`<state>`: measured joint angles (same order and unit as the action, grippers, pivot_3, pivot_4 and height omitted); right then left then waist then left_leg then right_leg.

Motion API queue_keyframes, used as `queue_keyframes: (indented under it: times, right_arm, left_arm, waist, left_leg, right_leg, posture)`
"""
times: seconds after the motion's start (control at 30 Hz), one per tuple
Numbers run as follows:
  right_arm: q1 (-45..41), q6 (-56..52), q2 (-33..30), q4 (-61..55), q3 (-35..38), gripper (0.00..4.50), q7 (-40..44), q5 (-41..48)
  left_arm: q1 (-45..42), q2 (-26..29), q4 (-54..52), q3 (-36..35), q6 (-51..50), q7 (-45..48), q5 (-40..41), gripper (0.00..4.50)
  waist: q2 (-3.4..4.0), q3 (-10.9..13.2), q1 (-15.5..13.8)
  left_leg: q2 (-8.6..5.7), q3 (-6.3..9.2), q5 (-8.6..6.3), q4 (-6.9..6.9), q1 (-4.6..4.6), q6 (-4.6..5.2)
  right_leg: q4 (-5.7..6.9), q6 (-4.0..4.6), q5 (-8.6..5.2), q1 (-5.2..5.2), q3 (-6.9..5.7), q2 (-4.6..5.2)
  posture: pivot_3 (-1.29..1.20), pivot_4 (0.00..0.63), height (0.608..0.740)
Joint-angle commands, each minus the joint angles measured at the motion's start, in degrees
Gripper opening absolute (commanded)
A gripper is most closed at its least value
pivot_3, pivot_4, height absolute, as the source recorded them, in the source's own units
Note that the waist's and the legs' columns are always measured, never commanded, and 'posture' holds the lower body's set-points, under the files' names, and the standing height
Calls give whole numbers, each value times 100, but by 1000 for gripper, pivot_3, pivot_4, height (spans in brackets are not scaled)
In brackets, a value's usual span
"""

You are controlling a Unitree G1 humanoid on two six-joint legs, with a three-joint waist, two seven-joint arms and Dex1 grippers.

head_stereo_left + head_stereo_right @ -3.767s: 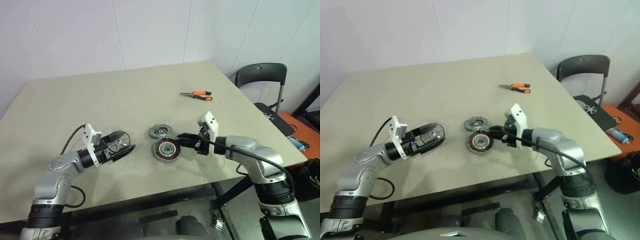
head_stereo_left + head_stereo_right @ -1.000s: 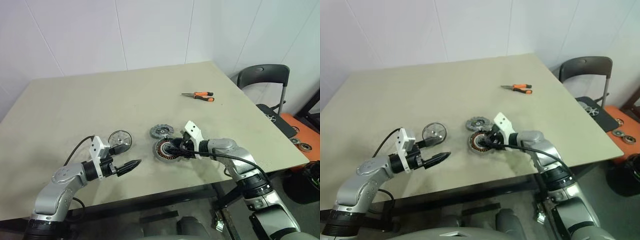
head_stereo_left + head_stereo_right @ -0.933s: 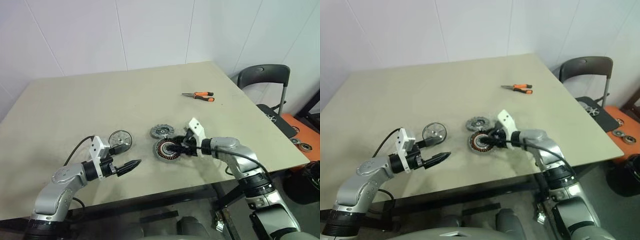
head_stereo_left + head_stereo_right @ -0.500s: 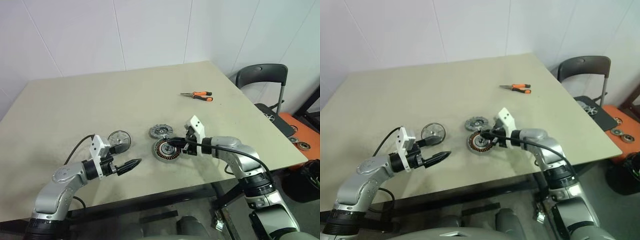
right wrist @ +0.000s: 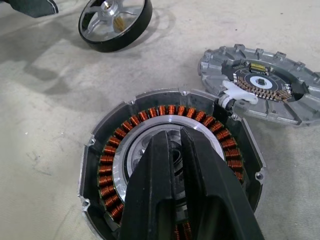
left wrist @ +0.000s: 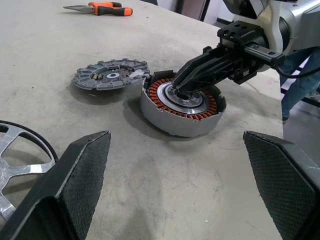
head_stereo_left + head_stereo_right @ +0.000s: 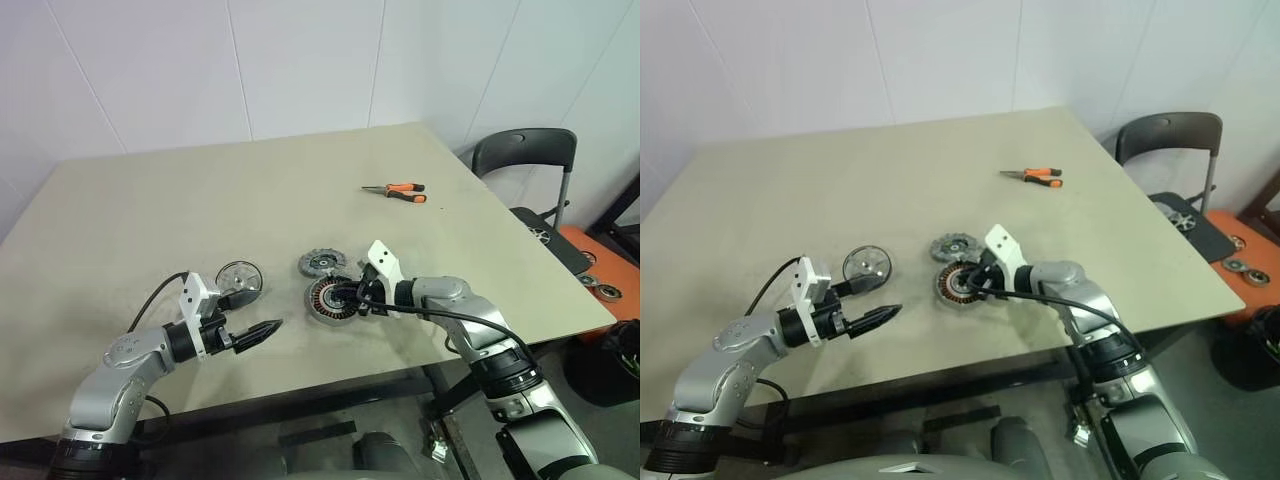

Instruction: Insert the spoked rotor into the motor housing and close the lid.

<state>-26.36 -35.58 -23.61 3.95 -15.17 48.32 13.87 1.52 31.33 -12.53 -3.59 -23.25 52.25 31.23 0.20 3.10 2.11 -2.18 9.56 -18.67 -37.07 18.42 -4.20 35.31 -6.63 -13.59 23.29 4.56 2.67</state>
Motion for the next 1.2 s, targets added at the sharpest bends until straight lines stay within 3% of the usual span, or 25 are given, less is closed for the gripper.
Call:
queue_keyframes:
  times: [0.03, 0.4, 0.8, 1.2]
  right_arm:
    - [47, 252, -143, -188, -198, 380, 171, -190]
    - [268, 926, -332, 9, -551, 380, 269, -761]
    - [-309, 461, 805, 311, 991, 380, -985, 57]
    - [-61, 405, 556, 46, 452, 380, -451, -86]
  left_arm:
    - [-67, 26, -148, -89, 89, 4, 25, 4500]
    - [-123, 10, -93, -81, 121, -13, -13, 4500]
    - [-166, 24, -45, -130, 92, -9, 6, 4500]
    - [-184, 12, -19, -148, 96, -9, 20, 4500]
  waist:
    - [0, 0, -2]
    - [-8, -12, -7]
    - [-7, -11, 10]
    - [-6, -10, 24]
  left_leg:
    - [0, 0, 0, 0, 0, 0]
    - [0, 0, 0, -2, -9, 0]
    - [0, 0, 2, -6, -10, -2]
    - [0, 0, 1, 2, -4, -1]
  right_leg:
    - [0, 0, 0, 0, 0, 0]
    - [1, -1, -1, -11, -1, 0]
    - [17, 4, 2, -6, 1, -1]
    - [11, 4, 2, 3, 1, -1]
  posture:
    - [0, 0, 740]
    - [0, 0, 740]
    - [0, 0, 740]
    - [0, 0, 740]
